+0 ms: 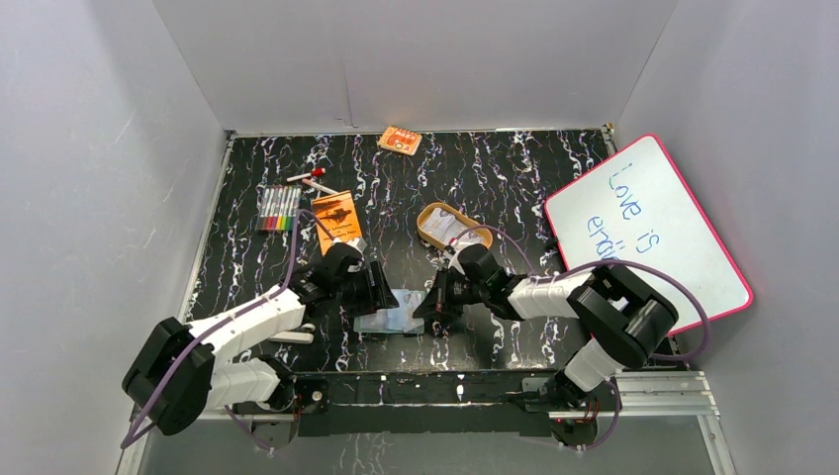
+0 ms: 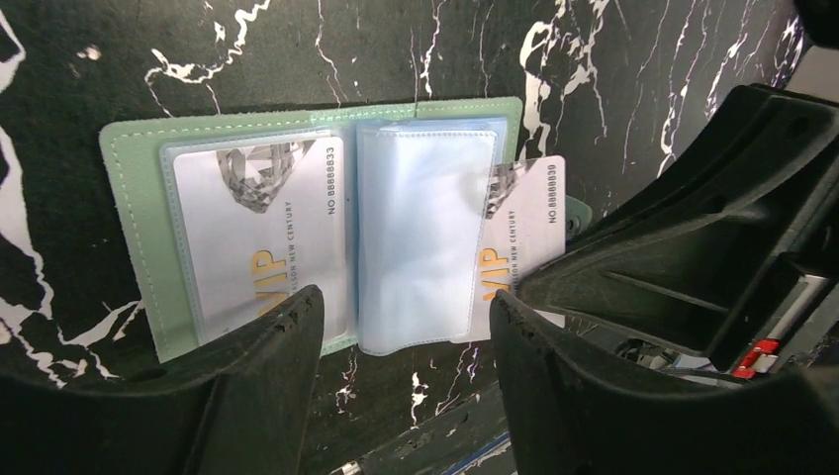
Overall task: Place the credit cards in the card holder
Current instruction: Turn over the card slot in the card holder.
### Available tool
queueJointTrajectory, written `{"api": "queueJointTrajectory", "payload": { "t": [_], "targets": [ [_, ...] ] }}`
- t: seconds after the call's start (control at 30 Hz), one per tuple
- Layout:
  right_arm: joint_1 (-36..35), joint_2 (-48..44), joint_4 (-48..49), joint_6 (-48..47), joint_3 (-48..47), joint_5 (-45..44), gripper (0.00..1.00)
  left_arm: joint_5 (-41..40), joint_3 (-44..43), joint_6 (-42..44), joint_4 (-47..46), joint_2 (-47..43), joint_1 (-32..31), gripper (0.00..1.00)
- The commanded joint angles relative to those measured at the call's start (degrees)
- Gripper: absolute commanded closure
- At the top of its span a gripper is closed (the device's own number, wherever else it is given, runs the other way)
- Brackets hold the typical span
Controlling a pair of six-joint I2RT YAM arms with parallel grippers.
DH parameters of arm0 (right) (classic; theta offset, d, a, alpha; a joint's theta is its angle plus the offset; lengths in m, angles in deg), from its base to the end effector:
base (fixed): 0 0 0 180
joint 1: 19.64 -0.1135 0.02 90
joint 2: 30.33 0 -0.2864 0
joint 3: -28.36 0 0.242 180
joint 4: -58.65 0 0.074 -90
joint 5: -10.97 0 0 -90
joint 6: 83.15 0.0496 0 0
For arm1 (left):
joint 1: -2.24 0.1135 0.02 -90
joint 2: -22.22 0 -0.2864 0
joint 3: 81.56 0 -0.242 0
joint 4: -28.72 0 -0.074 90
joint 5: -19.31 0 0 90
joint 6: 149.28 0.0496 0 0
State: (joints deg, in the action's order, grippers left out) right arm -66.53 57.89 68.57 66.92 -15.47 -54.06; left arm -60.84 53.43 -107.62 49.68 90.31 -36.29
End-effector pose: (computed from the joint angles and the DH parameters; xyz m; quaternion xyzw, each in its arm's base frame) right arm 0.1775 0.2203 0.1631 -0.0009 0.8698 0.4794 0.1169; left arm 0.1700 -0.1462 0.1989 -0.0450 0.9167 -0.3248 0.2281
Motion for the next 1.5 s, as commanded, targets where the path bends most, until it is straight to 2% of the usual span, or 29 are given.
{"api": "queueJointTrajectory", "payload": {
  "t": [0.0, 0.3, 0.63, 0.73, 0.87, 0.93, 1.17, 1.3, 1.47],
  "targets": [
    [-0.5, 1.9, 4.1, -0.1, -4.2, 2.5, 1.00, -2.8, -2.9, 1.1, 4.8, -2.7, -0.2, 0.39],
    [-2.4, 6.9, 4.7, -0.3, -9.0, 3.0, 1.00, -8.2, -3.5, 0.7, 9.6, -7.6, -0.2, 0.38],
    [-3.8, 13.5, 3.9, -0.3, -12.5, 2.0, 1.00, -8.9, -3.9, 1.0, 10.8, -11.7, -0.2, 0.40],
    [-3.8, 12.9, 3.0, -0.9, -11.6, 0.8, 1.00, -8.4, -2.5, 1.3, 8.9, -10.9, -0.2, 0.44],
    [-3.9, 10.9, 0.0, -3.5, -10.5, -0.5, 1.00, -9.0, 0.2, 0.7, 7.0, -8.0, -0.1, 0.55],
    [-3.9, 9.7, -1.8, -4.7, -10.0, -1.3, 1.00, -11.9, 1.2, -0.2, 7.1, -6.8, -0.2, 0.59],
    [-3.8, 6.5, -6.8, -7.9, -8.7, -3.3, 1.00, -11.4, 4.3, -1.0, 3.2, -3.7, -0.2, 0.69],
    [-3.8, 4.7, -6.3, -7.3, -7.4, -4.7, 1.00, -10.6, 5.4, -1.9, 1.6, -1.6, -0.2, 0.81],
    [-3.8, 3.7, -3.3, -3.6, -5.9, -5.8, 1.00, -11.6, 7.1, -3.4, 1.9, -4.5, -0.2, 0.85]
  ]
}}
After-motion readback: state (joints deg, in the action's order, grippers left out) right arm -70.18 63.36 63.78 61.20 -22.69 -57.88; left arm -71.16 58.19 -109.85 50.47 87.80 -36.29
